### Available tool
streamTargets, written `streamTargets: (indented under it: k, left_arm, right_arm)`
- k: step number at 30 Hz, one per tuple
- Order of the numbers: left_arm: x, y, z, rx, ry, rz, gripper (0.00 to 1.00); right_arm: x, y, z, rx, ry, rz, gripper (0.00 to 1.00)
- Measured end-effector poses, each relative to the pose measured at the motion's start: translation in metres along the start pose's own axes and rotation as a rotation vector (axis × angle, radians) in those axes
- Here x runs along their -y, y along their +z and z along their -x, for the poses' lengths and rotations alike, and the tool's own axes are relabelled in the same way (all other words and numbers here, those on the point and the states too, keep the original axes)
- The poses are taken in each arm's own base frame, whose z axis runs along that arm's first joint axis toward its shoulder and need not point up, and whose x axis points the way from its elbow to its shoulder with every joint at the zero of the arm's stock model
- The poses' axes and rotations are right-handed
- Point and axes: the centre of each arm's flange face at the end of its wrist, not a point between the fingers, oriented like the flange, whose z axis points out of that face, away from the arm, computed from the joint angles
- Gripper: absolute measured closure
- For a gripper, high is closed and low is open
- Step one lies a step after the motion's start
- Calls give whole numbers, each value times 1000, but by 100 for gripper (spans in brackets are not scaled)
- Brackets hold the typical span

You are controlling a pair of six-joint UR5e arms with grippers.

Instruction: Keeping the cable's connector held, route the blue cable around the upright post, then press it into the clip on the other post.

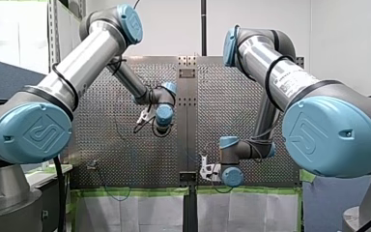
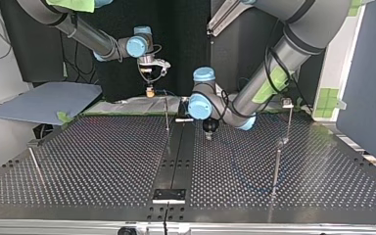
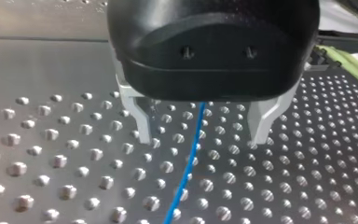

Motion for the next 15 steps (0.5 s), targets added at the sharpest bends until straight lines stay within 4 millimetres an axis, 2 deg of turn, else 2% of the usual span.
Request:
streamTargets:
  k: [15]
  left_arm:
    - [13, 14, -17, 19, -28, -30, 0]
  right_arm:
    - [2, -1, 0, 1, -2, -4, 100]
